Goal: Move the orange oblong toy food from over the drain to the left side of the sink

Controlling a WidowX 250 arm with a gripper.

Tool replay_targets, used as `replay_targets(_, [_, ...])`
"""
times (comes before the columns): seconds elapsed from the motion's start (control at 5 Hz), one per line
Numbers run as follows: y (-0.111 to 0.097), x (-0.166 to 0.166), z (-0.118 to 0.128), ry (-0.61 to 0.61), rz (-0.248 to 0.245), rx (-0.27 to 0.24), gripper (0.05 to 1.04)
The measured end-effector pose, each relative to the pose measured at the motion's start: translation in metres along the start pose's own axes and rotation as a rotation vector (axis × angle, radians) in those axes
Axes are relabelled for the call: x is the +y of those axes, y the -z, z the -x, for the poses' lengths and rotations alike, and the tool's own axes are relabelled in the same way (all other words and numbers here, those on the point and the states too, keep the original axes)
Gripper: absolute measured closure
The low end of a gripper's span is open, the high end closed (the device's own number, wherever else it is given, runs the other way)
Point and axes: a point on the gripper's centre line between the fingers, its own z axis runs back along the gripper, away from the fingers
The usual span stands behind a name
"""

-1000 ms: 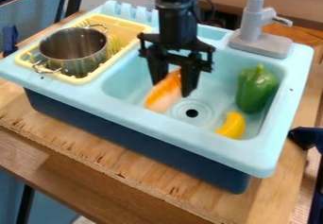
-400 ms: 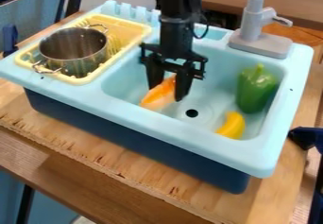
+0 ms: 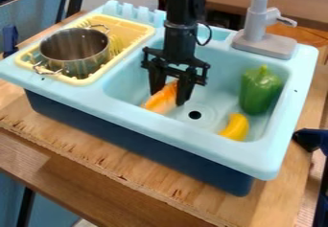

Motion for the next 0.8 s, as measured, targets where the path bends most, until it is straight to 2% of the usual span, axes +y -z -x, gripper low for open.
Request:
replay_targets(0.2, [-0.001,0.002,-0.002,-0.002,-0.013,0.015,0.393])
replay_targets(0.4, [-0.001,0.002,0.001,-0.010,-0.015,0.033,0.122])
replay_targets(0.6, [-0.037,-0.004,0.009,0.001,-0.014,-0.042,0.081])
replay_targets(0.8, [-0.083,-0.003,0.031,-0.016,-0.009,-0.133,0.084])
